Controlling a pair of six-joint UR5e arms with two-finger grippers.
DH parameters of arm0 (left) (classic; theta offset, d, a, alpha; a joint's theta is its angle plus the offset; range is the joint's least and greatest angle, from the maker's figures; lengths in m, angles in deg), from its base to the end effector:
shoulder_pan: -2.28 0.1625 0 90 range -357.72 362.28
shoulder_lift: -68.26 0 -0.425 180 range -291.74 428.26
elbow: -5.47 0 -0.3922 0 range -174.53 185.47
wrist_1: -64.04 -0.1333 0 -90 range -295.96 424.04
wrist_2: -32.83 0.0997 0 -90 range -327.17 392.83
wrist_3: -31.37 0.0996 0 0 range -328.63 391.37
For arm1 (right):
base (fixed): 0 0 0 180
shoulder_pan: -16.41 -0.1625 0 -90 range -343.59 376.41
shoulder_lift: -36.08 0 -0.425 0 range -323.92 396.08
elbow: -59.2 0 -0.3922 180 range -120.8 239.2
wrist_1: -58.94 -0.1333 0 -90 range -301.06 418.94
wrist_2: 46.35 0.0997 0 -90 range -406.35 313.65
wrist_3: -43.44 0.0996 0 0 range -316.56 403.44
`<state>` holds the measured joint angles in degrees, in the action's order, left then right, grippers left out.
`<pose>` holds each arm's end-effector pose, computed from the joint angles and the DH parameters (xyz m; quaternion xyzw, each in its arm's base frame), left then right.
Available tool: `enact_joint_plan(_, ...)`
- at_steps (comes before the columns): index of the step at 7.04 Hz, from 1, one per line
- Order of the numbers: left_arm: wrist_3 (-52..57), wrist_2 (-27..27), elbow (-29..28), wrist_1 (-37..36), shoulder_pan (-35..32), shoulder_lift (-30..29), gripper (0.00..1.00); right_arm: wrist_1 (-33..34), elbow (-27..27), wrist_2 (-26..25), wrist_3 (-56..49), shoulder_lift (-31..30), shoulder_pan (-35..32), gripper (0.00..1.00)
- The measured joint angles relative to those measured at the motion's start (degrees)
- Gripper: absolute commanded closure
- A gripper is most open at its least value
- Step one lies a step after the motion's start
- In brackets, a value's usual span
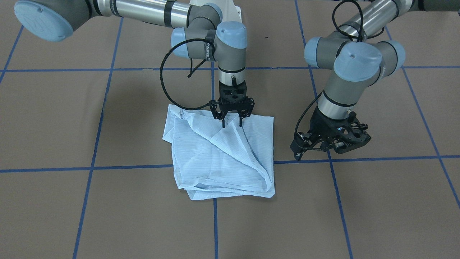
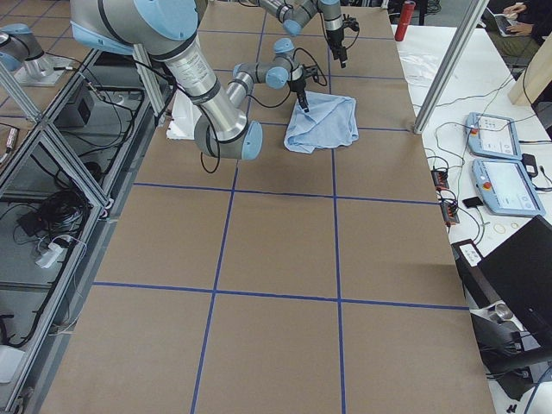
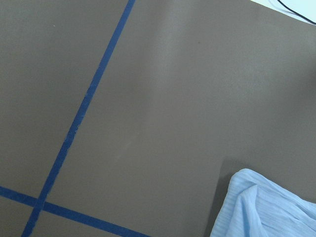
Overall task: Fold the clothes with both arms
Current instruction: 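Press and smooth the folded shirt with the right gripper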
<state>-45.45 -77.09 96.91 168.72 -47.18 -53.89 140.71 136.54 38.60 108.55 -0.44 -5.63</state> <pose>0.3724 -0.5883 0.2933 0.0745 0.4261 -0.2126 0.8762 -0.6684 -0.4239 0.1488 0.2019 -0.3644 -0.0043 0.9091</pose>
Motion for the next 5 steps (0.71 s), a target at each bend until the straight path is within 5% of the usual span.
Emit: enact_joint_plan(5,0.1,0.1,-0.2,0.0,-0.2,0.1,0.00,-0.3,0.3,-0.4,-3.5,0.1,0.9,0.47)
